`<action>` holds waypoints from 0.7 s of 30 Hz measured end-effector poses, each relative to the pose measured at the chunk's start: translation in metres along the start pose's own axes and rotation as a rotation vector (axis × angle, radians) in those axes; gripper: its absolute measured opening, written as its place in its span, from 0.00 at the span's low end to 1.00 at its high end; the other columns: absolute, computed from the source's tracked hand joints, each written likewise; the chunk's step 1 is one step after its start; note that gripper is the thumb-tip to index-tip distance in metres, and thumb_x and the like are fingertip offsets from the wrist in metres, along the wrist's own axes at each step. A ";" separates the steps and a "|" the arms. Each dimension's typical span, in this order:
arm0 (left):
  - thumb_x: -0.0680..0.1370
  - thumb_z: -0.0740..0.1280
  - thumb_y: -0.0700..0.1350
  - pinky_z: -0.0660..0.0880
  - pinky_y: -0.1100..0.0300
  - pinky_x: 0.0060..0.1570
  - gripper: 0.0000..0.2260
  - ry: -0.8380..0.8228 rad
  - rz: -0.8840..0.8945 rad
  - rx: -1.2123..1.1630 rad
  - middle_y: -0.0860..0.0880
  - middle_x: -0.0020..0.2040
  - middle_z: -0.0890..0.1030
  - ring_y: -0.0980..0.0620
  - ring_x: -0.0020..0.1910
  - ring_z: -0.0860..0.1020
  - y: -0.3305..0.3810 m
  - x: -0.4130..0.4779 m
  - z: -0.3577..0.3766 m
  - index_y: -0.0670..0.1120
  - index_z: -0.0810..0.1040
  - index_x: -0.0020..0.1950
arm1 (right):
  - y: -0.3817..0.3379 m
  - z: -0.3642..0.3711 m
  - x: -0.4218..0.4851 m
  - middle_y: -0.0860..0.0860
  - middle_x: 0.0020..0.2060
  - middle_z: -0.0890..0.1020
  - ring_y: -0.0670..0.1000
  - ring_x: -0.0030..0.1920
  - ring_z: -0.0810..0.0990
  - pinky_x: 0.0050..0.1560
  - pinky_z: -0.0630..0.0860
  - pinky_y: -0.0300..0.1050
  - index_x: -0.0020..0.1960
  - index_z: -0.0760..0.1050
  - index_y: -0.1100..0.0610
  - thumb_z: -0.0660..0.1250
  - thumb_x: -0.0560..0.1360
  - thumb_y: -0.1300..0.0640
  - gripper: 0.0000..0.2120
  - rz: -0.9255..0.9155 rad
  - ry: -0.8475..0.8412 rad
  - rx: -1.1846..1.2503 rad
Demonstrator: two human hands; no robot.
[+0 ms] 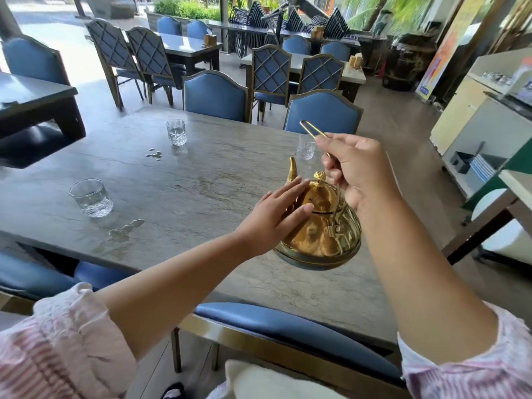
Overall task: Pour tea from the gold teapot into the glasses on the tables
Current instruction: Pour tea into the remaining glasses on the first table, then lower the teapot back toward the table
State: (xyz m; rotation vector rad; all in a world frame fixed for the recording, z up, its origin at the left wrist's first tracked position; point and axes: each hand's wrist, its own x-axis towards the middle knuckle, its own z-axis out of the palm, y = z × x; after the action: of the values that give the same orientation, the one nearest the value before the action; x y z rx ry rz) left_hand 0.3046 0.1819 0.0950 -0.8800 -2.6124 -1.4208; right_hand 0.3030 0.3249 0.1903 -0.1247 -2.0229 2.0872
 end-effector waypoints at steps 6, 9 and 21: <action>0.78 0.57 0.58 0.62 0.49 0.71 0.25 0.058 0.086 0.029 0.54 0.75 0.62 0.56 0.73 0.62 -0.039 -0.004 -0.062 0.56 0.59 0.74 | -0.007 0.067 0.011 0.47 0.19 0.75 0.44 0.18 0.67 0.19 0.65 0.35 0.40 0.78 0.61 0.70 0.75 0.60 0.07 0.033 -0.024 0.083; 0.78 0.60 0.55 0.55 0.50 0.74 0.27 0.001 0.094 0.066 0.53 0.76 0.58 0.59 0.74 0.56 -0.066 -0.002 -0.102 0.55 0.55 0.75 | -0.002 0.108 0.024 0.47 0.19 0.75 0.43 0.18 0.67 0.19 0.65 0.34 0.38 0.77 0.61 0.70 0.75 0.60 0.08 0.060 -0.015 0.084; 0.77 0.59 0.59 0.51 0.47 0.73 0.25 -0.145 -0.166 0.216 0.50 0.78 0.52 0.47 0.76 0.54 -0.225 0.030 -0.175 0.65 0.55 0.72 | 0.093 0.253 0.102 0.51 0.24 0.72 0.43 0.18 0.65 0.17 0.60 0.33 0.31 0.73 0.58 0.67 0.76 0.62 0.14 0.140 0.300 0.070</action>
State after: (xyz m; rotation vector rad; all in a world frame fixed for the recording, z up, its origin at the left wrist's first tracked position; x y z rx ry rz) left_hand 0.1285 -0.0362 0.0344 -0.7835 -2.9379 -1.1123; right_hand 0.1387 0.0989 0.1188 -0.5471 -1.8071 2.0694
